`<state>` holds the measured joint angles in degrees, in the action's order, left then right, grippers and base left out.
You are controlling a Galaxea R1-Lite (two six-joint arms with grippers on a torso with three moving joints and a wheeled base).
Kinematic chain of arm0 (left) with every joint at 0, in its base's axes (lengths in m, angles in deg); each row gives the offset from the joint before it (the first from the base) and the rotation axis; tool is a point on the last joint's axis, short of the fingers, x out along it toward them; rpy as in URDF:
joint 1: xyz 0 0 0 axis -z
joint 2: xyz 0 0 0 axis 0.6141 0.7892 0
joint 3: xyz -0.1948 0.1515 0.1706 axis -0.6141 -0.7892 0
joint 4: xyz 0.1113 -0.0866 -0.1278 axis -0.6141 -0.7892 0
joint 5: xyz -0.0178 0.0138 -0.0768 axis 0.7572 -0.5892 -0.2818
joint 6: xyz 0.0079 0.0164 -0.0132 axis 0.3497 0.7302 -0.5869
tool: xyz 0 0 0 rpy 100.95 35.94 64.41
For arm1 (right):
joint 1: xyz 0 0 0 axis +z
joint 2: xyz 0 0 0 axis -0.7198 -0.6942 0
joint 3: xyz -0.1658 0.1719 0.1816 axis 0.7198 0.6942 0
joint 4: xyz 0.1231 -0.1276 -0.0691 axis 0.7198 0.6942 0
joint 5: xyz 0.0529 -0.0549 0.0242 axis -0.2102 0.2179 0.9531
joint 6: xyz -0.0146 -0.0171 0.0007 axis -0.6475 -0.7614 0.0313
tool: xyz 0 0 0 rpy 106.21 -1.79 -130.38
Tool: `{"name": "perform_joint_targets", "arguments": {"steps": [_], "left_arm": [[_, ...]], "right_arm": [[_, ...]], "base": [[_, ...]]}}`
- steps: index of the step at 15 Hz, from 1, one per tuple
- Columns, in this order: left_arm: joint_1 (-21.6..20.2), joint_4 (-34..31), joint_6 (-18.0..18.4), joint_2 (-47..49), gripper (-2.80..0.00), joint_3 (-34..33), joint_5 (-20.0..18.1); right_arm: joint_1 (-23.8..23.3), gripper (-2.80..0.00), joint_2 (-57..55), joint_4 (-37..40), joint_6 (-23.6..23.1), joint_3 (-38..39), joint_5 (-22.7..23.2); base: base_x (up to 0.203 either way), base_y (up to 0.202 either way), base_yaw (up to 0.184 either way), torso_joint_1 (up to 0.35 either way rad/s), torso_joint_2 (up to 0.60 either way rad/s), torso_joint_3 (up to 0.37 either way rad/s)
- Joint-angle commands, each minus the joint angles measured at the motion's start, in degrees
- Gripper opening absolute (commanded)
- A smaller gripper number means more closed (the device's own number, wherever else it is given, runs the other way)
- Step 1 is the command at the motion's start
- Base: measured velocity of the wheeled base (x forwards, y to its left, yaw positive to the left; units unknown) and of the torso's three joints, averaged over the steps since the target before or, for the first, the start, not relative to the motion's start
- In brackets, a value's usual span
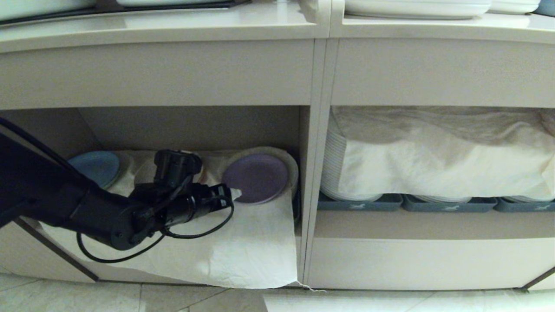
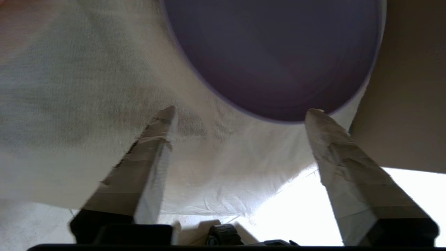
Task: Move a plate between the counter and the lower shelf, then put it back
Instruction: Pick up the plate in the cupboard
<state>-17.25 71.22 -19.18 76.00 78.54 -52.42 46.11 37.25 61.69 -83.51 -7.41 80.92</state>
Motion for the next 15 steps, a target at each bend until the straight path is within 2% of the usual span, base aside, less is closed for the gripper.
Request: {"name": "perform_joint_targets", "arguments": {"steps": [1,7,10,15], "left_arm": [[0.0,0.2,-0.1,1.4,0.00,0.7,0.1],[-0.8,0.0,-0.1,4.2,0.00,3.8,1.0],[-0.9,-3.1,-0.1,5.2,0.00,5.7,1.8],[-0.9,-3.5,-0.1,6.4,0.00,7.1,2.0]], "right_arm": [[0.0,-2.80,0.0,0.0,0.0,0.0,0.0],[0.0,-2.80,0.0,0.0,0.0,0.0,0.1],[0.0,-2.80,0.0,0.0,0.0,0.0,0.0],[0.0,-2.80,0.0,0.0,0.0,0.0,0.0]], "base": [[0.000,0.000,0.000,0.000,0.00,0.000],[0.000,0.000,0.000,0.000,0.00,0.000],[0.000,0.000,0.000,0.000,0.00,0.000],[0.000,0.000,0.000,0.000,0.00,0.000]]}}
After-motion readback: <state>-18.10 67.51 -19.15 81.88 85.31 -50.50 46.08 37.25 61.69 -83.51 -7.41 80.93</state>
